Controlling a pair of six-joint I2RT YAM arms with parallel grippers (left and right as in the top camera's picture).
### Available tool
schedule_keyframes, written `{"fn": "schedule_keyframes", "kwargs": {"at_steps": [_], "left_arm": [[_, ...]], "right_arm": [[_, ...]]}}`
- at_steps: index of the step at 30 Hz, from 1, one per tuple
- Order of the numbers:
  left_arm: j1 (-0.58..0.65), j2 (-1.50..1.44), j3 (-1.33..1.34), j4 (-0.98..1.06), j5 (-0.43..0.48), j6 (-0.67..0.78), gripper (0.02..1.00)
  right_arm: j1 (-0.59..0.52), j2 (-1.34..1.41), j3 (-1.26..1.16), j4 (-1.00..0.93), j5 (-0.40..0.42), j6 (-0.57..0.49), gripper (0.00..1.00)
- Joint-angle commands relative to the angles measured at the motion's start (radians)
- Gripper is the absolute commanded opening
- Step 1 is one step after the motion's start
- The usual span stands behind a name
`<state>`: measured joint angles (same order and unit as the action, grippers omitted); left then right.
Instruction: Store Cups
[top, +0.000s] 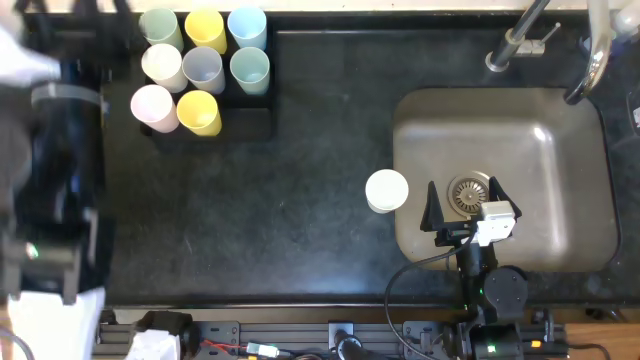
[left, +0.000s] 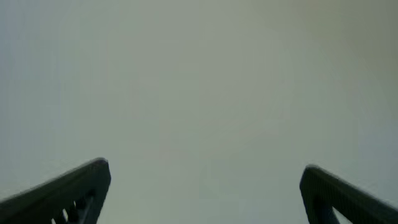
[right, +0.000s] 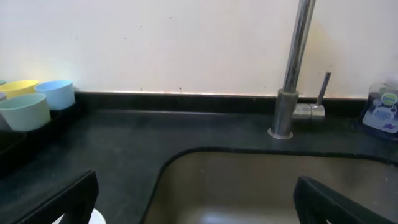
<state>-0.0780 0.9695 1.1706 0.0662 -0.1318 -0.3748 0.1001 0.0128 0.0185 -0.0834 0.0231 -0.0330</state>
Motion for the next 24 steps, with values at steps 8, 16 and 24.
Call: {"fn": "schedule_keyframes", "kwargs": {"at_steps": [8, 16, 24], "left_arm": [[0.02, -0.404, -0.697, 0.282, 0.186, 0.349, 1.0], [0.02, -0.687, -0.98, 0.299, 0.153, 0.349, 1.0], [0.02, -0.912, -1.16, 0.215, 0.164, 0.349, 1.0]], "right_arm": [[0.006, -0.008, -0.014, 0.006, -0.007, 0.003, 0.996], [0.006, -0.008, -0.014, 0.006, -0.007, 0.003, 0.998], [0.006, -0.008, -0.014, 0.006, -0.007, 0.003, 0.998]]}}
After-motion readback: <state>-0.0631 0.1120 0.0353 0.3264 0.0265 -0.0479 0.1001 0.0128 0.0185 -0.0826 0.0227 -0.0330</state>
